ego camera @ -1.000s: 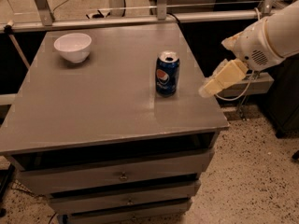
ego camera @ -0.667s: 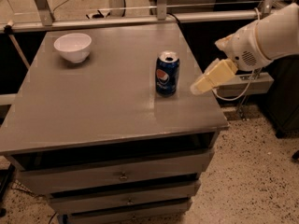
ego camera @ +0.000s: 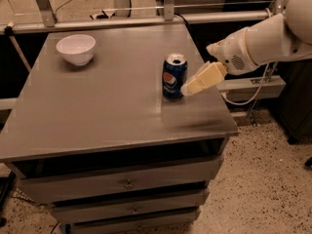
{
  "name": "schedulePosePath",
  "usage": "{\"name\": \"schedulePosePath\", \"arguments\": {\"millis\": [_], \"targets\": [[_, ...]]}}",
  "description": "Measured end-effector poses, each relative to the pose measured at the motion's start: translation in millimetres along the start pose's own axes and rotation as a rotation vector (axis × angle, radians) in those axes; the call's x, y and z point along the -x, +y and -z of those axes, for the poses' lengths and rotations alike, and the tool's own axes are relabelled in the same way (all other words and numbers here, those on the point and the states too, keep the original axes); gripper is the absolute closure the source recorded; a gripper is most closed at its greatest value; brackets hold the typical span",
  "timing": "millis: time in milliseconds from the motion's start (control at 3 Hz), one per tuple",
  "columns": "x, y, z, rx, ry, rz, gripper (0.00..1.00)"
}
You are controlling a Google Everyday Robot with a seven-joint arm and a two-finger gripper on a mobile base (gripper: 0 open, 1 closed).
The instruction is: Knock pepsi can over
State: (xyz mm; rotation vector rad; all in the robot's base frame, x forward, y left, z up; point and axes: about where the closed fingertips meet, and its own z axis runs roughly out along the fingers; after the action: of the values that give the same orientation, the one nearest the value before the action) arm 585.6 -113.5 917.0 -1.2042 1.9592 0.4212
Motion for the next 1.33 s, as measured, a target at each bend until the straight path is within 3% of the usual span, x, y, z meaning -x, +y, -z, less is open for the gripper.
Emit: {"name": "schedulePosePath", "arguments": {"millis": [1333], "targets": [[17,3,-59,0.086,-0.096,0.011,0.00]]}}
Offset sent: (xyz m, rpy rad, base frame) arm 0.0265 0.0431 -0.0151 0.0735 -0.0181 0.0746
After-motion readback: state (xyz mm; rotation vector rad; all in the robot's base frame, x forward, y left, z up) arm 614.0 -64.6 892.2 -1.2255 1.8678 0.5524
